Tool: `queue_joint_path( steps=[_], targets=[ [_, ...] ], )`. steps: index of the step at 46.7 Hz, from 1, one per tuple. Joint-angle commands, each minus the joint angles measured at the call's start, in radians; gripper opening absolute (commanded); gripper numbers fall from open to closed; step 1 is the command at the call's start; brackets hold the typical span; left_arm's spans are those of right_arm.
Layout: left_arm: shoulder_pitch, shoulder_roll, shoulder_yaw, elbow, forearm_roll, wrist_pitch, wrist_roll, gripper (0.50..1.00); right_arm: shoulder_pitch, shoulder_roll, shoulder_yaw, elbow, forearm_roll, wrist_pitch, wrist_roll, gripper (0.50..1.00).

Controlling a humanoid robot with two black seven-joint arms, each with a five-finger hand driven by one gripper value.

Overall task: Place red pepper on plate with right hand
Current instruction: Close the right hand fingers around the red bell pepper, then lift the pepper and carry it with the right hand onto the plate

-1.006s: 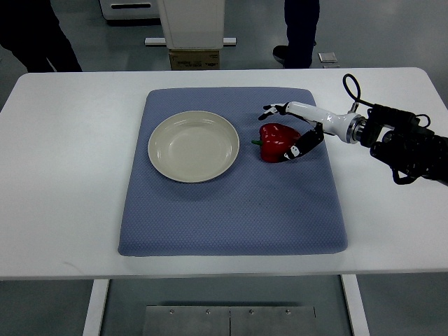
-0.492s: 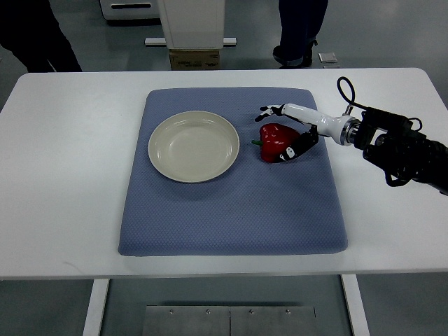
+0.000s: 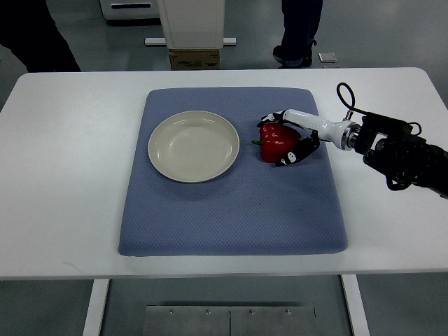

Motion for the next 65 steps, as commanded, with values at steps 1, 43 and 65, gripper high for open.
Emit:
queue_joint_path(
  steps=[1,43,65],
  targets=[
    [0.0,0.0,0.0,0.0,0.0,0.0,-0.001,1.0,0.001,0.001,0.001,0.0,0.0,0.002,0.0,0.676],
    [0.0,0.0,0.0,0.0,0.0,0.0,0.001,1.0,0.076,0.023,0.053,-0.011,0.02,0.006,0.0,0.5],
    [0.0,0.0,0.0,0.0,0.0,0.0,-0.001,1.0,0.153,0.147,0.074,-0.011,0.023,0.017,-0.048,0.5]
  ],
)
